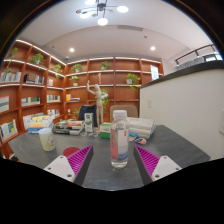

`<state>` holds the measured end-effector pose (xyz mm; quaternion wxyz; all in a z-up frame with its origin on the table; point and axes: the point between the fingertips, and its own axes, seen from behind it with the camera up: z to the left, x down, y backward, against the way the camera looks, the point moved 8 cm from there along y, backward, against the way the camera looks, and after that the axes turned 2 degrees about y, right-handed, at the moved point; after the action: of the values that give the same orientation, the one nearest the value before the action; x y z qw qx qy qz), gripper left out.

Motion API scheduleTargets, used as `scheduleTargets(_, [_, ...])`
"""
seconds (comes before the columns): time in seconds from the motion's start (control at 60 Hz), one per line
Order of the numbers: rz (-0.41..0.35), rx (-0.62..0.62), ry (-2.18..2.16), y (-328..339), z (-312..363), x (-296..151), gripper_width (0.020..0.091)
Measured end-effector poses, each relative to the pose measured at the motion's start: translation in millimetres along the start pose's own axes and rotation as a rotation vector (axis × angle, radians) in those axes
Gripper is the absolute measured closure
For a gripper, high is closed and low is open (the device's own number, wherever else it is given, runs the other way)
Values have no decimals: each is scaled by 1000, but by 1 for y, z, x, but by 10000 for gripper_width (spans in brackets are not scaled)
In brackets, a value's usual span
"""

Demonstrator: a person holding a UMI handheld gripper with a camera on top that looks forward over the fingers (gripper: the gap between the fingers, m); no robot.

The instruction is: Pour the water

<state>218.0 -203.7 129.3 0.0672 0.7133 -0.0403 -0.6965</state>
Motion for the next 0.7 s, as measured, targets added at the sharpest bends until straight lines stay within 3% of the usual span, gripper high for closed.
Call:
scheduleTargets(0.433, [9,27,27,-112,-25,18,267])
scheduleTargets(0.5, [-8,28,10,-120,-24,18,353])
scheduleTargets(0.55, [-28,46,10,-125,-27,16,575])
scheduleTargets(0.7, [-35,59,16,-127,-27,14,643])
